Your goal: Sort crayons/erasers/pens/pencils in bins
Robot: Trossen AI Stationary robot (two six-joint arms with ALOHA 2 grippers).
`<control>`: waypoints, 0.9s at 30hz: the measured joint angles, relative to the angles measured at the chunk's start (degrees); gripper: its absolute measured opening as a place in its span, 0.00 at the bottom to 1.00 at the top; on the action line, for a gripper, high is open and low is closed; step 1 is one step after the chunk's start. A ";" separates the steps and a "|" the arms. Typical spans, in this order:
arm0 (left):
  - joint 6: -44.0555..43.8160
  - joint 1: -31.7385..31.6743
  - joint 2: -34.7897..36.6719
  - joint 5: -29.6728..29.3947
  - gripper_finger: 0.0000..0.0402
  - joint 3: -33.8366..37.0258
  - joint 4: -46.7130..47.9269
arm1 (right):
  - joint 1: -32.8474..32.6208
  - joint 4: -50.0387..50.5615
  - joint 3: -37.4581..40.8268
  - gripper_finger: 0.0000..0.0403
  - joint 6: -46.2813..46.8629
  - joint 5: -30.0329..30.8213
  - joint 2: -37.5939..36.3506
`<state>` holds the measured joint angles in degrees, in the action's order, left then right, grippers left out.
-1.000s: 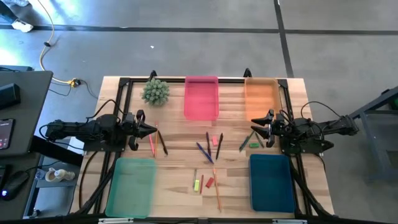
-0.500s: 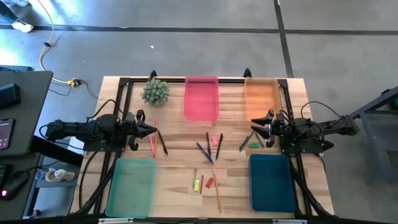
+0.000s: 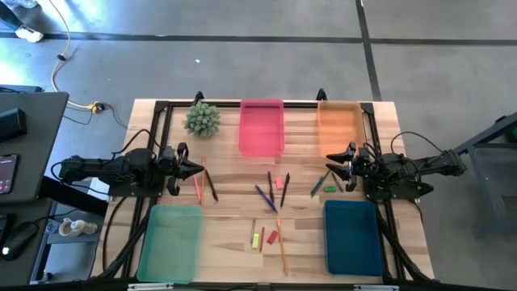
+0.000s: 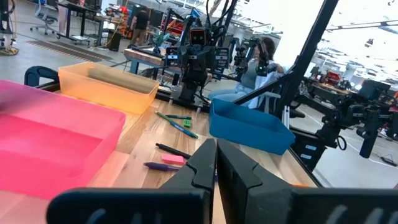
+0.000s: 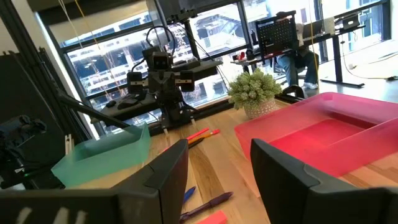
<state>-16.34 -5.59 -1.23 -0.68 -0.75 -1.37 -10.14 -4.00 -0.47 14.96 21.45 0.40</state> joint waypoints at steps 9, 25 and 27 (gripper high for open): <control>0.00 0.00 -0.01 0.00 0.01 0.01 0.00 | 0.00 0.00 0.02 0.42 0.01 0.00 0.00; -15.05 0.01 0.02 -1.74 0.01 0.02 -0.24 | -0.01 0.01 0.00 0.42 0.01 0.00 0.00; -16.99 0.00 0.00 -1.86 0.01 0.01 -0.75 | -0.01 0.01 0.00 0.42 0.02 0.00 0.00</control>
<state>-33.33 -5.60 -1.23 -2.53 -0.74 -2.12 -10.15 -3.99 -0.47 14.98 21.45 0.40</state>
